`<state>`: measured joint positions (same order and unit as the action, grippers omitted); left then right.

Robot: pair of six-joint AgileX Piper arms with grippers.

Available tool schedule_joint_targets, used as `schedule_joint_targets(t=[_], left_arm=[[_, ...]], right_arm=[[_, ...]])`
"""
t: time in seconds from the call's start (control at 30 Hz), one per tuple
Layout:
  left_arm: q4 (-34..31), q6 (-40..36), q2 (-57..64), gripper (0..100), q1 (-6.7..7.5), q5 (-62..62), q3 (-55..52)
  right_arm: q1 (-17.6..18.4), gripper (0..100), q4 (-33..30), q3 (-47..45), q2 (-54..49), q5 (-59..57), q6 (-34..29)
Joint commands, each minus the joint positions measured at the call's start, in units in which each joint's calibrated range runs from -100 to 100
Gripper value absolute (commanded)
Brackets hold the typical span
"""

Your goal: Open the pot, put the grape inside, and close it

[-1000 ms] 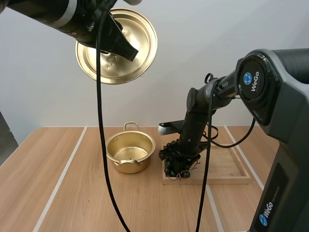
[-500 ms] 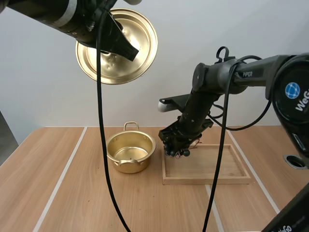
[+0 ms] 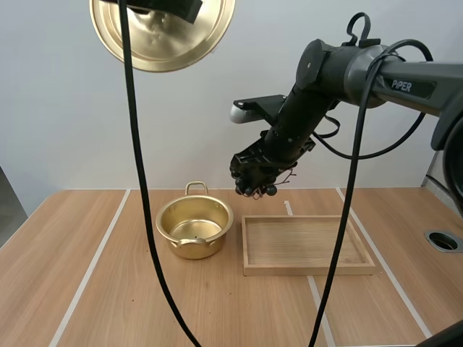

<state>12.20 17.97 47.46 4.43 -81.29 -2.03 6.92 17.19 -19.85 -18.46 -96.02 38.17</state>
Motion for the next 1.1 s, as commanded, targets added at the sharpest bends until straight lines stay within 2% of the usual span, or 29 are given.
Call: schedule_joint_targets(t=[0.0, 0.23, 0.43, 0.77, 1.07], left_arm=[[1.21, -1.61, 1.78, 0, 0.24, 1.79, 2.0], [0.65, -1.65, 3.69, 0, 0.24, 0.85, 2.12], [0.53, -1.65, 3.69, 0, 0.24, -1.62, 2.12], [0.42, -1.77, 3.69, 0, 0.24, -3.92, 2.12], [0.42, -1.77, 3.69, 0, 0.24, -6.12, 2.12]], right_arm=[[1.52, 0, 1.61, 1.01, 0.79, -1.05, 1.41], [7.07, 0, 1.4, 1.01, 6.8, 0.25, 1.1], [9.96, 0, 1.4, 1.01, 11.1, 4.99, 1.01], [10.33, 0, 0.48, 1.43, 16.28, 15.22, 1.4], [10.33, 0, 0.03, 10.01, 21.75, 15.95, 1.1]])
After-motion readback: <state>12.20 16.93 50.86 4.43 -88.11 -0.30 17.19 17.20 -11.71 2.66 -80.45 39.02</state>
